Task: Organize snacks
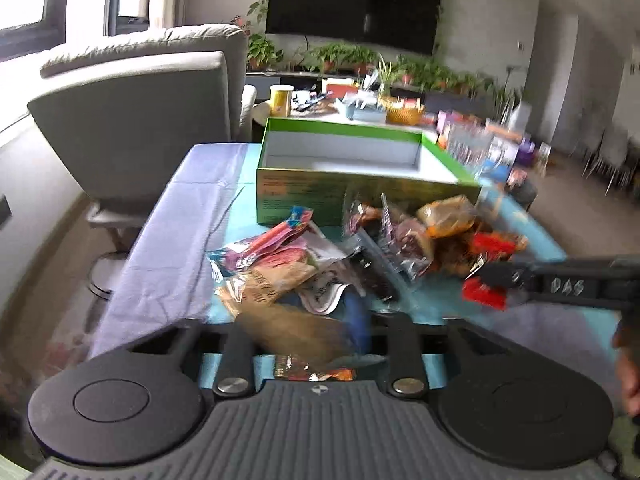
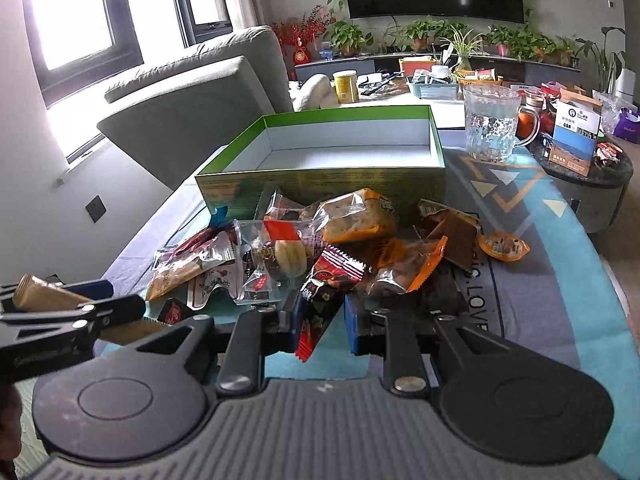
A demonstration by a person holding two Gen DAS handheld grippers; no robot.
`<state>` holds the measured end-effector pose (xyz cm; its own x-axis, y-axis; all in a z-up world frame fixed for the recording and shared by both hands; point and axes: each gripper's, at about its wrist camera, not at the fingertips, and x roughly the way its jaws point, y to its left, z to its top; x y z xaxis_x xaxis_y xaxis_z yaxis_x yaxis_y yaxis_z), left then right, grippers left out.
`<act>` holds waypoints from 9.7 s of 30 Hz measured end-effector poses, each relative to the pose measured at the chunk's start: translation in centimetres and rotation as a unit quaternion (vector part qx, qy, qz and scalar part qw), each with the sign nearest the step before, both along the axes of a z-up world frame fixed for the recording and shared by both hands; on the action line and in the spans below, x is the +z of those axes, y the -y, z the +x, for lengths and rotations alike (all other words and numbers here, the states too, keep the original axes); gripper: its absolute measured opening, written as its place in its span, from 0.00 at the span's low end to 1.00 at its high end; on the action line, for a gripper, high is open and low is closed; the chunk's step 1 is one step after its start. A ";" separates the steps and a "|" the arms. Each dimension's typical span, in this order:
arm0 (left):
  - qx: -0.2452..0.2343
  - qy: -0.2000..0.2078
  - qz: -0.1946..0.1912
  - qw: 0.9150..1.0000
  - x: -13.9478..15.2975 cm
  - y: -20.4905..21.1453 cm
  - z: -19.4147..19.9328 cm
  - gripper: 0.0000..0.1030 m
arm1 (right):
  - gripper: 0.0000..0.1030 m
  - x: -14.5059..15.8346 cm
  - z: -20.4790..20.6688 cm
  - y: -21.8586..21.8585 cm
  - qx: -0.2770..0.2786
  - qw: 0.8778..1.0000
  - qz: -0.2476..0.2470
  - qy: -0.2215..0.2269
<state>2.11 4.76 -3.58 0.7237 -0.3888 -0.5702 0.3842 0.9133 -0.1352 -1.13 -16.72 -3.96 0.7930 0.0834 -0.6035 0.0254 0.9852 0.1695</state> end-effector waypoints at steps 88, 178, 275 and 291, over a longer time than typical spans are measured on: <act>-0.044 0.069 0.009 0.997 6.6 12.9 19.8 0.17 | 0.47 2.4 13.3 6.2 -0.077 0.997 0.022 0.003; -0.029 0.028 0.046 0.998 -2.8 -2.8 12.3 0.00 | 0.49 0.4 8.4 0.6 -0.067 0.998 -0.022 -0.001; -0.028 0.035 0.032 0.998 0.4 6.0 20.2 0.39 | 0.49 1.6 14.8 5.3 -0.049 0.997 0.031 0.051; -0.160 -0.063 -0.006 0.985 -2.8 -1.7 14.3 0.54 | 0.50 2.1 11.0 5.9 -0.047 0.998 0.029 0.031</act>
